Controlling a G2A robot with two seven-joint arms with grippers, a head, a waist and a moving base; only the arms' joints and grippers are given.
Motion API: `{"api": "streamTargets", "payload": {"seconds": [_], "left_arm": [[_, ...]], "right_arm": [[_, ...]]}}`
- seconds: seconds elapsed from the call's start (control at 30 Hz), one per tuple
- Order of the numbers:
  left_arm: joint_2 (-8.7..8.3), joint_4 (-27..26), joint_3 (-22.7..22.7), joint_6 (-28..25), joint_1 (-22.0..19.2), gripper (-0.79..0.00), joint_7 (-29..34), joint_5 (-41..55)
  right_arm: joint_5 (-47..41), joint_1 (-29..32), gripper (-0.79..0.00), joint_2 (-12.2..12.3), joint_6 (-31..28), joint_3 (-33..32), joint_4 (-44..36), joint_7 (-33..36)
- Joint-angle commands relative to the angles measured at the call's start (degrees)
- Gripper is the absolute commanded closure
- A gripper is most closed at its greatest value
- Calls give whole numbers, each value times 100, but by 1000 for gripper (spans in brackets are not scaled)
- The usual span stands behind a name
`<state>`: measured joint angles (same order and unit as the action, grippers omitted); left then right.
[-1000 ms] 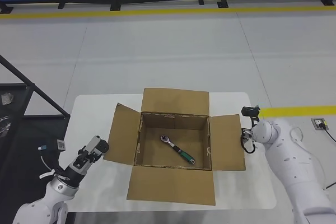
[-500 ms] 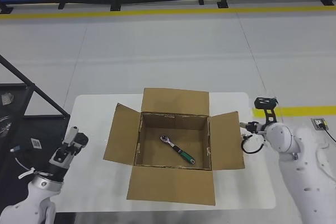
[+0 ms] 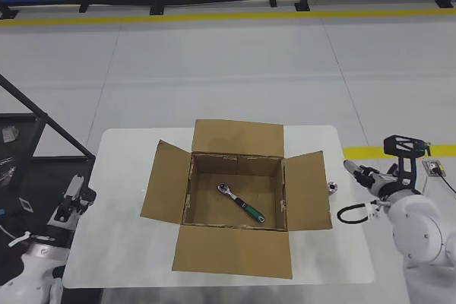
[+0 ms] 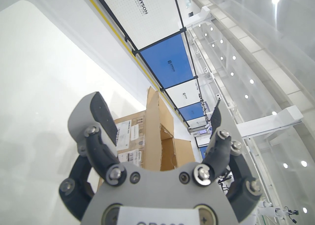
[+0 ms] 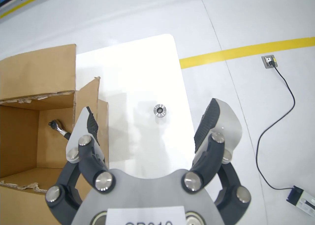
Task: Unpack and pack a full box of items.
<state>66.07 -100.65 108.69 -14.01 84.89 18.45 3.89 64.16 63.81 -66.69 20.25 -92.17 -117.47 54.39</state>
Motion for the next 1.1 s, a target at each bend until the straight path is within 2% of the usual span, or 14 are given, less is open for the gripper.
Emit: {"api": "streamTargets", "payload": {"seconds": [0.0, 0.1, 0.33, 0.57, 0.63, 0.7, 0.83, 0.93, 1.07], "left_arm": [[3, 48, -29, -53, 184, -785, 79, -94], [-5, 85, 19, -35, 400, -785, 113, -365], [-5, 85, 19, -35, 400, -785, 113, -365], [6, -270, -274, 81, 285, -785, -28, -784], [3, -315, -383, 144, 243, -785, 68, -898], [-7, -341, -502, 207, 171, -785, 217, -1066], [-19, -379, -740, 293, -16, -785, 446, -1306], [-36, -394, -861, 372, -165, -785, 869, -1143], [-57, -324, -1015, 610, -424, -785, 1235, -1115]], "right_arm": [[-102, 227, -785, -18, 128, -24, -268, -244], [-128, 302, -785, -22, 149, -35, -351, -301], [-128, 302, -785, -22, 149, -35, -351, -301], [131, 584, -785, -26, -487, 334, -1036, -977], [242, 560, -785, -20, -767, 559, -1139, -806], [183, 292, -785, -18, -1095, 818, -1011, -438], [1, -670, -785, -60, -1587, 1543, -200, 394], [181, -1308, -785, -78, -2025, 2045, 448, 1427], [181, -1308, -785, -78, -2025, 2045, 448, 1427]]}}
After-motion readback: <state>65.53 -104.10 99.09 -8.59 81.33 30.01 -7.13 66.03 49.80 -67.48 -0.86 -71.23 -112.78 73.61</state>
